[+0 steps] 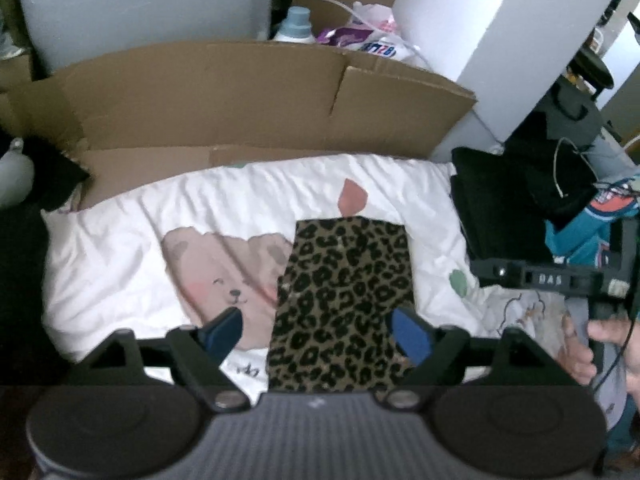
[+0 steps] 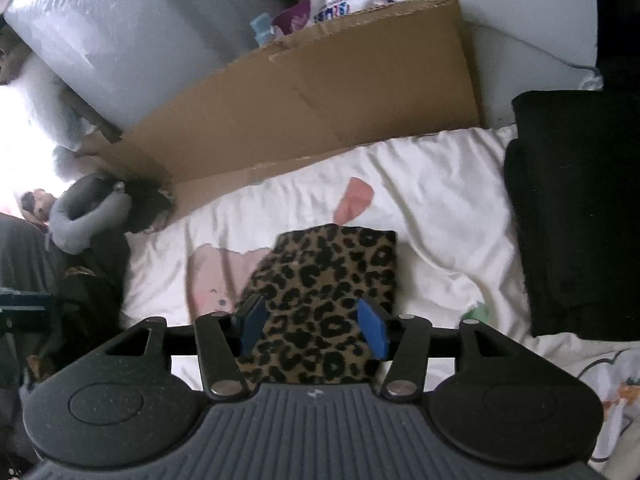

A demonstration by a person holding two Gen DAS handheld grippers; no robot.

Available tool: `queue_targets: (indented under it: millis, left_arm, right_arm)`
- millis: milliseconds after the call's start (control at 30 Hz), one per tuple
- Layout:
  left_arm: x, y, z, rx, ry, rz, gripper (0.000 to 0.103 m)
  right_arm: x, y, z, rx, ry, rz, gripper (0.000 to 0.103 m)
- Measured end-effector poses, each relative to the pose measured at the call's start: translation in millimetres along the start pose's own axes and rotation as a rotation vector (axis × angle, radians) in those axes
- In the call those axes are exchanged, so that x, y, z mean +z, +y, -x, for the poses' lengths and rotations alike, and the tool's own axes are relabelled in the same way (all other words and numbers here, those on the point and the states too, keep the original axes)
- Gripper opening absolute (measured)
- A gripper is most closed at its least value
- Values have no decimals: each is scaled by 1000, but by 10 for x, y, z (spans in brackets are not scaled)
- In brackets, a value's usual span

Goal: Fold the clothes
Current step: 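Lay the skirt down as a narrow strip and open both grippers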

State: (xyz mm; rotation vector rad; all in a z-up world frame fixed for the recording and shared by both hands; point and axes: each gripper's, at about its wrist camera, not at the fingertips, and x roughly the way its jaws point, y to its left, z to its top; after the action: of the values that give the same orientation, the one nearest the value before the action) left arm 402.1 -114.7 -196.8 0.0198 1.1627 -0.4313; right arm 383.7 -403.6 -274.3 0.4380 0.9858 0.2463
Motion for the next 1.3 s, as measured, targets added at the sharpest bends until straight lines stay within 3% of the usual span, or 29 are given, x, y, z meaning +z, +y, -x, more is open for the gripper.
queue_targets:
  millis: [300, 500, 833, 1100, 1300]
  left_arm:
    - [9, 164, -585, -11, -8, 60, 84]
    - [-101, 329, -1088, 25, -7, 84, 84]
    - [-231, 569, -1565, -26, -1, 71, 84]
    - [-290, 564, -1776, -84, -6, 30, 81]
    - [-318, 644, -1970, -126, -19, 60, 75]
  right_arm:
    - [-66, 2, -169, -5, 8, 76, 58]
    - [-184, -78, -369, 6, 21, 116, 59]
    - [-544, -312, -913, 31, 11, 98, 58]
    - [-643, -545, -1060, -13, -43, -31, 58]
    - [-821, -609, -1097, 14, -32, -110, 58]
